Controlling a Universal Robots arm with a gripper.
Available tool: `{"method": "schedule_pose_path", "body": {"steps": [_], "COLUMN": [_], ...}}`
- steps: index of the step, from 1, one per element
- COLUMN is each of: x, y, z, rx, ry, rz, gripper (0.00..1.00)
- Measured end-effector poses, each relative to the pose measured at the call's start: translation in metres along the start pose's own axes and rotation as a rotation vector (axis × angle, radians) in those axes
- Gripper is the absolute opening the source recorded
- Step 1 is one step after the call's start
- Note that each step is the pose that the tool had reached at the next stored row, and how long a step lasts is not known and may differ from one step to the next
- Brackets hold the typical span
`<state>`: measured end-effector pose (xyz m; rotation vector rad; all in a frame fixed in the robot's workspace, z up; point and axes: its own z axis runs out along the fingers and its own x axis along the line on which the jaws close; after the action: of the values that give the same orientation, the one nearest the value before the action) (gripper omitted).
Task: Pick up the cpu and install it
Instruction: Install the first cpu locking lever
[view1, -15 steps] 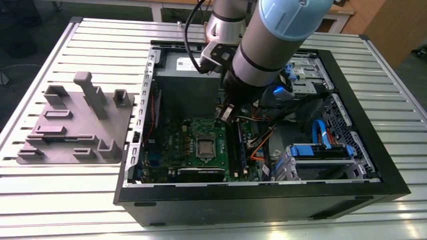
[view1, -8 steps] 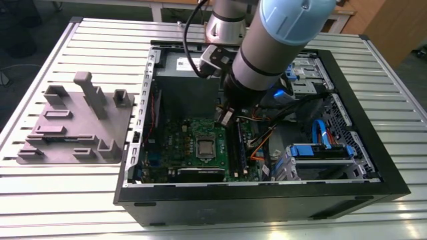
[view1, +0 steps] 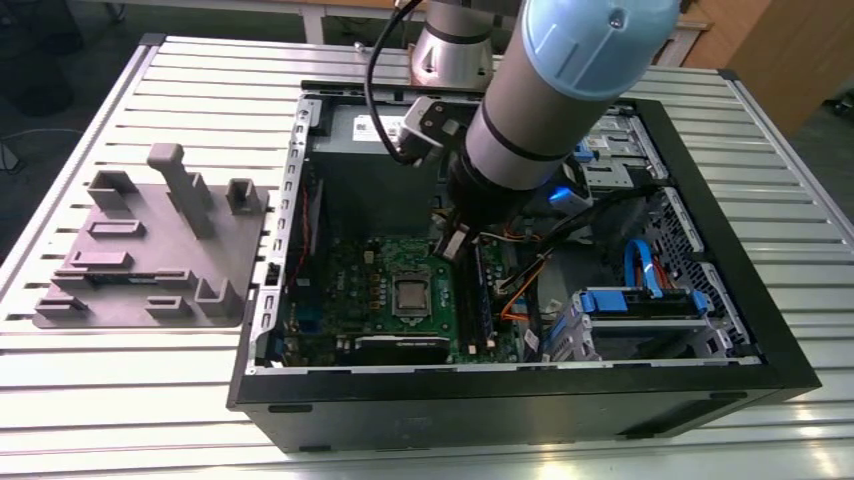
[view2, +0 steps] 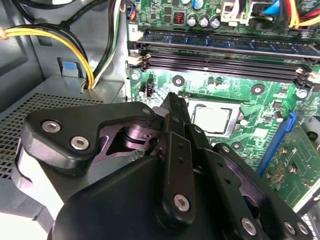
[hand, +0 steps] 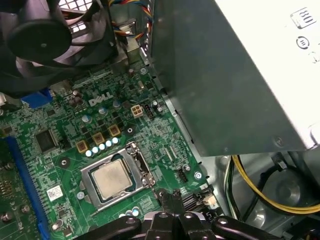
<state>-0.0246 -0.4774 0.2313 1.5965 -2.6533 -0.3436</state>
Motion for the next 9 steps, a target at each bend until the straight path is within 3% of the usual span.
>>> {"method": "schedule_pose_path", "body": {"steps": [5,9], "x": [0.0006,0.0009], "y": [0.0007,0.0011], "z": [0.0000,0.0002], "rx": [0.0000,-0.0019], "ry": [0.0012,0.0074], "rz": [-0.007,-0.043], "gripper": [0.10,0.10]}}
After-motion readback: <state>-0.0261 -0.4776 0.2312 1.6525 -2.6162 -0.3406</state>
